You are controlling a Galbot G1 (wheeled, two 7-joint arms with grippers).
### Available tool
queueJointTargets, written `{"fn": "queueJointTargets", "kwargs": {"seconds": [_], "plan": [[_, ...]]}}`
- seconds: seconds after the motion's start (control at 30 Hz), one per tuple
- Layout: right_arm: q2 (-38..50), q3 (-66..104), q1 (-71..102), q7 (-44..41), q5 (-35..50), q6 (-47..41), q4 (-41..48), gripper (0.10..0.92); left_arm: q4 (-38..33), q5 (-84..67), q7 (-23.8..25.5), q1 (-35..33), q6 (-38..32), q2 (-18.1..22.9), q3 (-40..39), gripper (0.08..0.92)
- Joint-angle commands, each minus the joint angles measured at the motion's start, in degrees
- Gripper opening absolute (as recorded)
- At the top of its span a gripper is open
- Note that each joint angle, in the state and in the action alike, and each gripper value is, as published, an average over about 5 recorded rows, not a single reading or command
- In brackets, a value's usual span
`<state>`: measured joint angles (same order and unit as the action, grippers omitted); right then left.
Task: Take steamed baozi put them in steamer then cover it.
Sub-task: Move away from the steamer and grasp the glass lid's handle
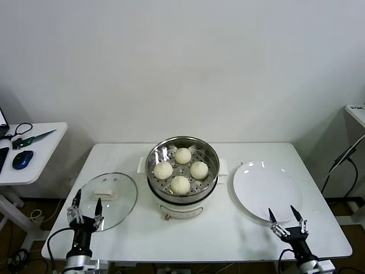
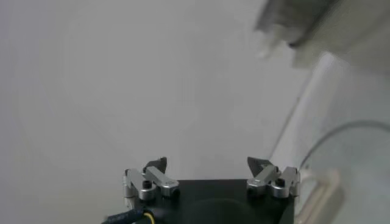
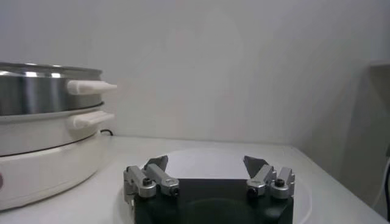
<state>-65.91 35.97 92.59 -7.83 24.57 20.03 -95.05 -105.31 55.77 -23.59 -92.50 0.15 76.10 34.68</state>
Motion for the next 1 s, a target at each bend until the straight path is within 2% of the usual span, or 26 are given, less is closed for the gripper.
{"fn": "queueJointTargets", "kwargs": {"seconds": [0.03,0.23,0.5,1.0], "plan": [[-5.0,0.1,1.8,0.8,-2.1,2.3,-0.7,0.823,12.8,26.2,-4.0,6.5,0.7,-2.3,-0.1,0.823],[-5.3,0.6,1.9,0.8,-2.1,2.6,-0.8,0.823,19.4,27.5,-4.2,11.3,0.3,-3.5,0.1,0.823],[-6.1,1.1,2.2,0.7,-2.1,3.0,-0.7,0.823,25.3,28.7,-4.3,14.2,-0.1,-4.8,-0.1,0.823],[-8.0,1.4,2.3,0.7,-3.6,3.0,-1.5,0.823,30.1,26.5,-4.0,19.8,0.7,-5.6,-1.5,0.823]]}}
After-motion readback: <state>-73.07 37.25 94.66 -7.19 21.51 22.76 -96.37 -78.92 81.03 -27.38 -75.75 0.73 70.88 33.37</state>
